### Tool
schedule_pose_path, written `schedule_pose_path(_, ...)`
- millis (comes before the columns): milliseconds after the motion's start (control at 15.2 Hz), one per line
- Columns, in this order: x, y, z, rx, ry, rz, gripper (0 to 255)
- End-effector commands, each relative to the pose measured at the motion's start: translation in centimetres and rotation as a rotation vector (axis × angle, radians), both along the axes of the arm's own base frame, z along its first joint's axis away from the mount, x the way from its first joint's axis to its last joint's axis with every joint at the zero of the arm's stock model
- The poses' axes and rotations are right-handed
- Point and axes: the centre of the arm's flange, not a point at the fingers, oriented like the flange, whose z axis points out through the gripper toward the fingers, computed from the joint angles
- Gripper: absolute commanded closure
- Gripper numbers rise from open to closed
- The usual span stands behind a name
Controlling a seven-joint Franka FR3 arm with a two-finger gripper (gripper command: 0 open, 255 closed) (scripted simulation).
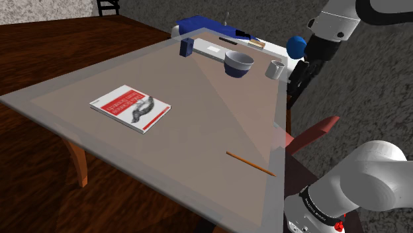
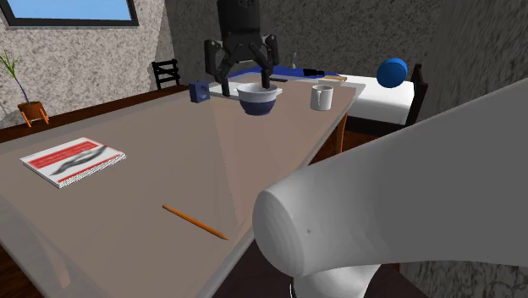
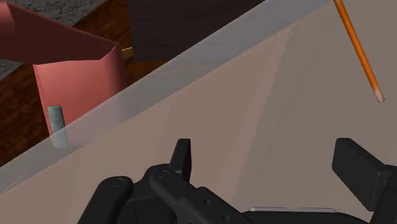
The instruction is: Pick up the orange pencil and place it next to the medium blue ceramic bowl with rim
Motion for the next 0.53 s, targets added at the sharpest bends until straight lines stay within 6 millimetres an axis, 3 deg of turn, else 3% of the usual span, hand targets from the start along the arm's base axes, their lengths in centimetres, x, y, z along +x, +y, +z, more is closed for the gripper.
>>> schedule_pose_path(0,0.0,0.0,0.0,0.000,0.000,0.000,0)
schedule_pose_path(462,0.0,4.2,-7.3,0.107,0.000,0.182,0)
